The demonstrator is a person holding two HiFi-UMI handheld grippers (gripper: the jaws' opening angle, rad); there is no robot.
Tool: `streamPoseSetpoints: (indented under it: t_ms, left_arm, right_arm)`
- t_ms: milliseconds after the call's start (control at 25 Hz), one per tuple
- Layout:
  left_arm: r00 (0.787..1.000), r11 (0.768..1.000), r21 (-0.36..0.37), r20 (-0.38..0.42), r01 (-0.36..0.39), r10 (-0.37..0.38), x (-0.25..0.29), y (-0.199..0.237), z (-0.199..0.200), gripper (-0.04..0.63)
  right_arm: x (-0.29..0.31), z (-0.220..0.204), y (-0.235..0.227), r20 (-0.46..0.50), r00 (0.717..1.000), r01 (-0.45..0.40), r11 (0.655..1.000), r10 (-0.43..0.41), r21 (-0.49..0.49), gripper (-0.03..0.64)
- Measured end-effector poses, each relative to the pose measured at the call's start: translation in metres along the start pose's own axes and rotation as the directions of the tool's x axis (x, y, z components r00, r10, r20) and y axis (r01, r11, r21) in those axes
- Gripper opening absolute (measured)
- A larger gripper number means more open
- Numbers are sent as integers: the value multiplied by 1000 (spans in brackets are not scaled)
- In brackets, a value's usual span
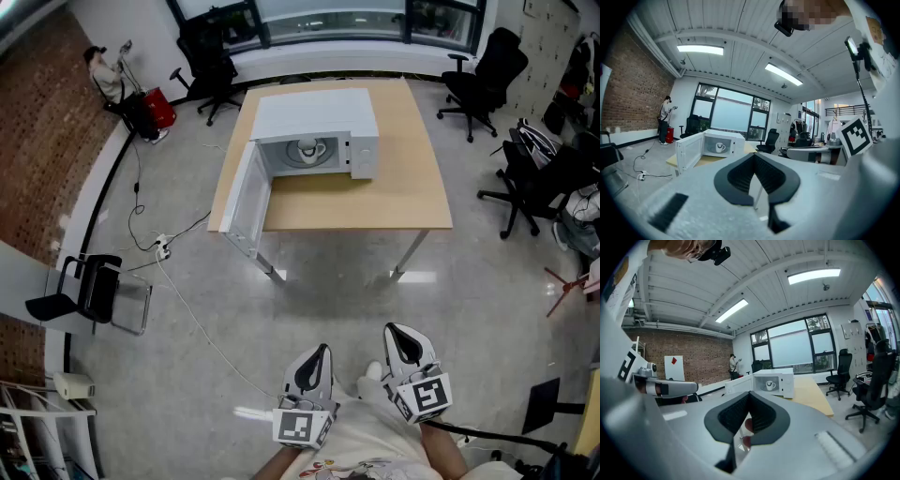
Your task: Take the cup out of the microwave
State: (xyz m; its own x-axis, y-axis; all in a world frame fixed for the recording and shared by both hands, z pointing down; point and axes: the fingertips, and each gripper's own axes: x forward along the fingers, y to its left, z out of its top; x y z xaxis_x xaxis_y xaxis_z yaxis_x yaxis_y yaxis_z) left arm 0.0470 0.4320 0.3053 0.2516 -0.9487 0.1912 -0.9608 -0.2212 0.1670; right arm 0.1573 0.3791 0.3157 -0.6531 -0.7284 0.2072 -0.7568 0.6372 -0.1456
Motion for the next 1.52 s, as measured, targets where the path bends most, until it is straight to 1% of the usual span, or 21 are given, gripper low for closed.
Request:
streamPoseSetpoints:
  t_ms: [200,400,600,720,840,1000,1120,1360,1520]
  left_arm:
    - [1000,1000,-4,4,4,-4,-4,12,2,2]
    - [1000,1000,-12,10,4,-4,-15,37,3,2]
    - [1000,1000,-18,7,3,-3,-23,70,-1,1]
    - [1000,1000,-24,1,9,-9,-19,84,-2,2]
    - [1000,999,-29,-7,27,-28,-9,88,0,2]
    - [999,999,-33,-24,38,-38,24,93,-1,2]
    - [999,999,-40,-40,19,-21,58,104,-1,2]
    - [999,999,-30,-42,-28,27,160,127,17,2]
    - [997,998,-21,-42,-67,66,229,139,35,2]
  right_arm:
    - [8,-2,11,-11,1000,5,1000,-5,-10,5]
    - [21,-4,30,-22,1000,11,999,-12,-31,6]
    - [39,-5,50,13,1000,8,1000,-8,7,6]
    - [48,-5,53,13,1000,26,1000,-27,15,6]
    - [57,-4,45,0,999,41,999,-41,4,6]
    - [82,-4,16,-8,998,61,998,-61,14,6]
    - [112,-1,-13,-13,998,63,997,-63,33,6]
    - [189,15,-84,-23,1000,11,999,-10,30,6]
    - [243,34,-129,-35,999,-39,999,39,-2,6]
